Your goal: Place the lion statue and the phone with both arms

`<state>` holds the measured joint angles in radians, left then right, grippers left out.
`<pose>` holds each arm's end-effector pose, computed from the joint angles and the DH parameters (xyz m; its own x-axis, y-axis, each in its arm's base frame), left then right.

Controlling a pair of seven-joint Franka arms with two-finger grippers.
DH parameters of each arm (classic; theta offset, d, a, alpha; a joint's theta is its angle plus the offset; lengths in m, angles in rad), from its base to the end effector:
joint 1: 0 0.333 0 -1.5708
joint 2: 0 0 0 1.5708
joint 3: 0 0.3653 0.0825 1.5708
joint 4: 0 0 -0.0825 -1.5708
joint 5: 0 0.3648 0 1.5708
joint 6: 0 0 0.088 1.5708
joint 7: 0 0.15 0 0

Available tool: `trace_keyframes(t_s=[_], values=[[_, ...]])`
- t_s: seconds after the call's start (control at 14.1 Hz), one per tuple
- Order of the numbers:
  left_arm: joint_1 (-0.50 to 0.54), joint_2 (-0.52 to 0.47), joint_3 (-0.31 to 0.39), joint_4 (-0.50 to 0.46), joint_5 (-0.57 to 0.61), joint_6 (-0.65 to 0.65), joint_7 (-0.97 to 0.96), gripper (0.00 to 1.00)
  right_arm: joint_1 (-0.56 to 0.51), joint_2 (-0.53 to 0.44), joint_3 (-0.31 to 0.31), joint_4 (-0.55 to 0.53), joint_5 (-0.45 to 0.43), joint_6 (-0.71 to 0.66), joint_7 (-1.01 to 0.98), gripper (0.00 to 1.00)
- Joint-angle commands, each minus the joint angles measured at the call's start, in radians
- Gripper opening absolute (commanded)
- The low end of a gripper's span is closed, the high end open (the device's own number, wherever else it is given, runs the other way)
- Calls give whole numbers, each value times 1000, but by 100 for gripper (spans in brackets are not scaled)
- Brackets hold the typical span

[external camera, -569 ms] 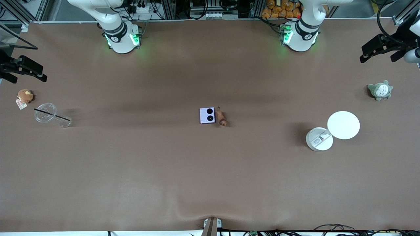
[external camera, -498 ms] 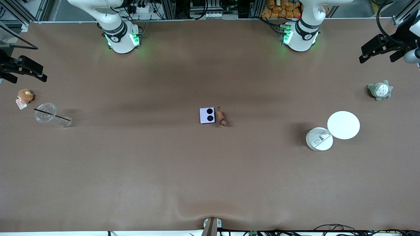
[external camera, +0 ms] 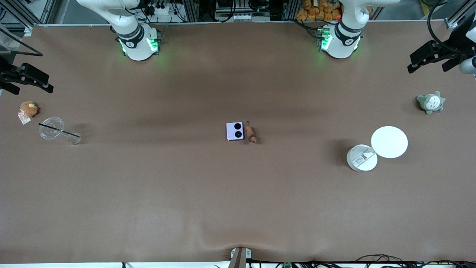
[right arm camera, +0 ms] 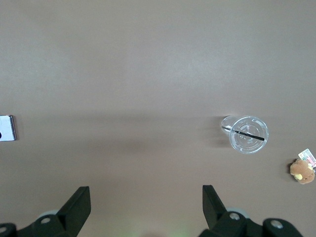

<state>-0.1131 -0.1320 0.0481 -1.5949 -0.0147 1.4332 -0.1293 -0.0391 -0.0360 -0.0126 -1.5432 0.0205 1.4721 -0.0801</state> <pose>0.4700 -0.0310 0.6747 0.9976 0.0616 -0.0323 0.0622 -0.9979 0.0169 0.5103 -0.0233 0.6536 0.9990 0.0305 -0.0333 0.0297 -0.9993 -0.0237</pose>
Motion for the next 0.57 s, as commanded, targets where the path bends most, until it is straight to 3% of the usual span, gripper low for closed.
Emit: trace_keyframes(t_s=[0.0,0.21,0.5], values=[[-8,26,-1,29,-16,-5,-16,100,2,13,2,9,-2,-4,16,100],[-36,54,-37,26,-25,-5,-91,100,1,28,2,9,-1,-3,17,100],[-43,144,-149,26,-89,65,-176,100,-1,39,2,11,-1,2,17,100]])
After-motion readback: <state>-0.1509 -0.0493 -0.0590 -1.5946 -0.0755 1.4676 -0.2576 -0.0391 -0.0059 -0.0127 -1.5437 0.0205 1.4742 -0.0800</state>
